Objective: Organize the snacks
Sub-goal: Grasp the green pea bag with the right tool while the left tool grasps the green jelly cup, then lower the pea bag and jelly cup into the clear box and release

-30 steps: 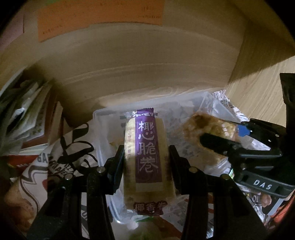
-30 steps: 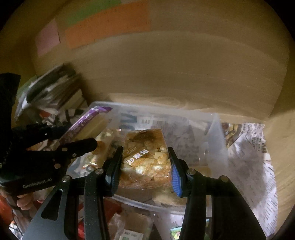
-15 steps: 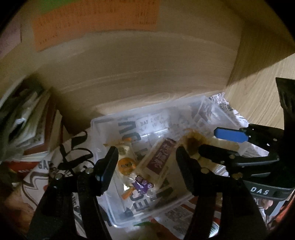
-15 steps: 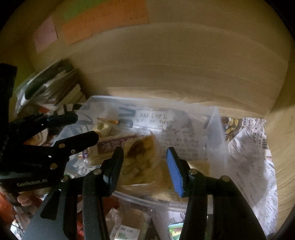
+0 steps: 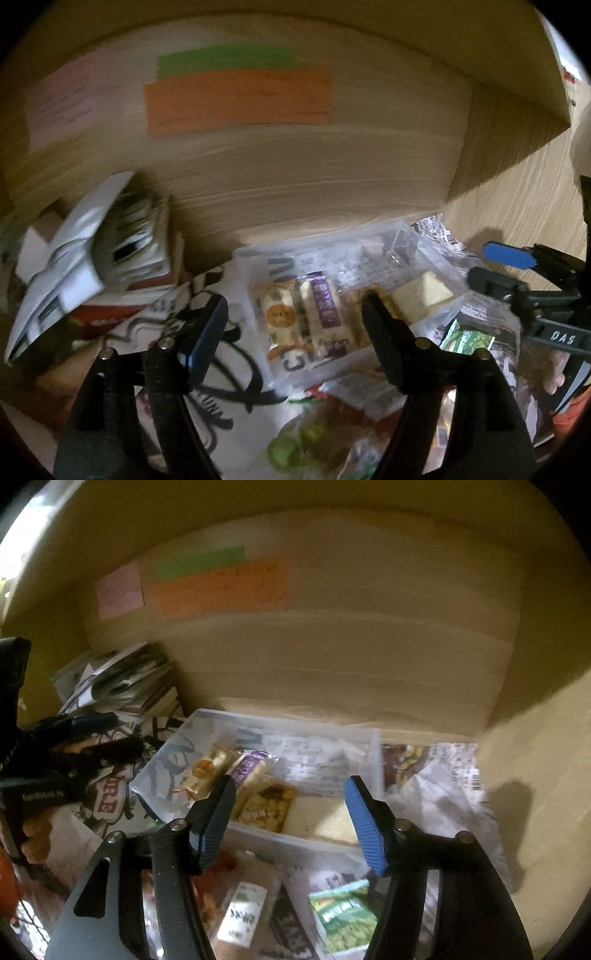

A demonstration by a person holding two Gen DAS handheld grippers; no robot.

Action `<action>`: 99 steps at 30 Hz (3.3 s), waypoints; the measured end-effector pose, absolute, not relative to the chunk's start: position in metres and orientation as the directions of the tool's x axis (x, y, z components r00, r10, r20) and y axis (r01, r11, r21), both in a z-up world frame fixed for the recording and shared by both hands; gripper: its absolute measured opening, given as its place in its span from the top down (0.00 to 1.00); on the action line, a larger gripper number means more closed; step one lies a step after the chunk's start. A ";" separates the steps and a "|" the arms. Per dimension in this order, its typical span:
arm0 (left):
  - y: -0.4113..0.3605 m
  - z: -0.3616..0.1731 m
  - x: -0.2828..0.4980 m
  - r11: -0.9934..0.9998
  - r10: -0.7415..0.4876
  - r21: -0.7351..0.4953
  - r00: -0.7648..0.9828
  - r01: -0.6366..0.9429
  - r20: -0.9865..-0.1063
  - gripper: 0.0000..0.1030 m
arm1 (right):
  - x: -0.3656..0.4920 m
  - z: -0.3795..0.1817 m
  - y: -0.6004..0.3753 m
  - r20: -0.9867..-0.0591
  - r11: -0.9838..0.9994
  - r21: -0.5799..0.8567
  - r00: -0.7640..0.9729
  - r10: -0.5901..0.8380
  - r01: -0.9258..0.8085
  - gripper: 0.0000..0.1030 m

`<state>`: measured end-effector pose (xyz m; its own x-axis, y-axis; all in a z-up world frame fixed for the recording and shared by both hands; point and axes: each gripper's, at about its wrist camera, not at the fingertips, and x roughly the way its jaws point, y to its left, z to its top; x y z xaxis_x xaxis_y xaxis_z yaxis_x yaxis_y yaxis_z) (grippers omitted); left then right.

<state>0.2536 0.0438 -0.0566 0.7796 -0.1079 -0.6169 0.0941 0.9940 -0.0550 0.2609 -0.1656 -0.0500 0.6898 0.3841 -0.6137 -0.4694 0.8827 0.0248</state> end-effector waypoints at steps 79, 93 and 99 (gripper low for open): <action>0.029 -0.061 0.199 0.993 -0.118 -0.059 0.787 0.103 -0.605 0.60 | 0.223 -0.047 -0.184 -0.561 0.875 0.053 0.710 0.425 -0.482 0.55; 0.013 -0.070 0.253 0.988 -0.147 -0.066 0.754 0.136 -0.641 0.60 | 0.271 -0.060 -0.145 -0.613 0.852 0.052 0.657 0.438 -0.520 0.55; 0.012 -0.084 0.277 0.987 -0.153 -0.075 0.726 0.139 -0.671 0.60 | 0.294 -0.076 -0.137 -0.653 0.851 0.047 0.628 0.423 -0.523 0.55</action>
<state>0.2768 0.0120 -0.0839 0.7256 -0.1533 -0.6708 0.1392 0.9874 -0.0750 0.2942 -0.1365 -0.0755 0.6280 0.4227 -0.6534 -0.5234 0.8508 0.0474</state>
